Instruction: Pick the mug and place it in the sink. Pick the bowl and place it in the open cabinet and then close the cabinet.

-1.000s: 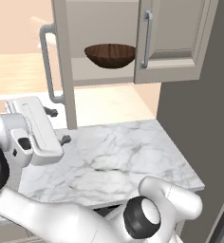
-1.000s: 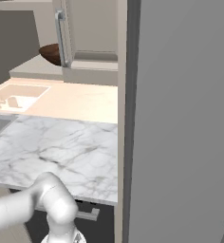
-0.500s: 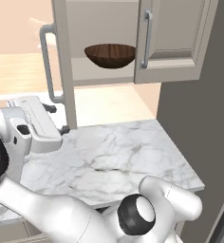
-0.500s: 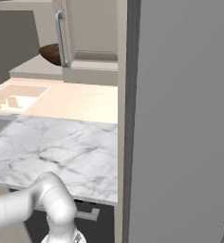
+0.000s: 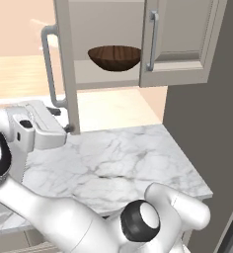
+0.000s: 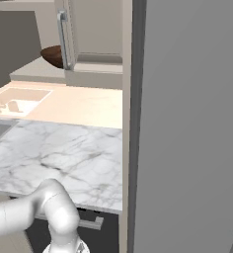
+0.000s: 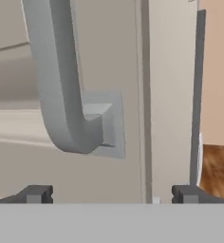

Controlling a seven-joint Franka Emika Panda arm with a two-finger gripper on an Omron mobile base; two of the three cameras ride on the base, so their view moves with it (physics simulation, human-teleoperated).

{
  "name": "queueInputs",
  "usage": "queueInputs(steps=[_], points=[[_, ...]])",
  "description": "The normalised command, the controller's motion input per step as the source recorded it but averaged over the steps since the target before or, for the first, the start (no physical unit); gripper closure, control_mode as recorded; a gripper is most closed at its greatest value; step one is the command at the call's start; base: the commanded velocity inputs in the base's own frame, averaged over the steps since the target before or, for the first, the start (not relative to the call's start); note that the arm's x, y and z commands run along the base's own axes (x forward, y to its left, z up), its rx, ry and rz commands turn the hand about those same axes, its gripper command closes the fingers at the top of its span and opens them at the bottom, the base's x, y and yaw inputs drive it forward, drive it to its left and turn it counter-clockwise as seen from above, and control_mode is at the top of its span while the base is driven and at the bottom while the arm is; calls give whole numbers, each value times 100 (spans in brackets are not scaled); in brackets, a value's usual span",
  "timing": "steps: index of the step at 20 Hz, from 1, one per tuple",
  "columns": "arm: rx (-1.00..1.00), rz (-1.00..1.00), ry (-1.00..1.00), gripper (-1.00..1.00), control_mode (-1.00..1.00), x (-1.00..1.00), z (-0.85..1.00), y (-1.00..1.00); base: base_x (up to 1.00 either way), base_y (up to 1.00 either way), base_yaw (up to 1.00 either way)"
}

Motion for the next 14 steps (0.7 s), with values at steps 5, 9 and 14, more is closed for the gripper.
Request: queueInputs(steps=[5,9,14], points=[[0,0,5,-100,-100,-8,0,-34,0,0,0],[0,0,9,-100,-100,-3,0,-38,0,0,0],[0,0,11,-100,-100,0,0,-32,0,0,0]])
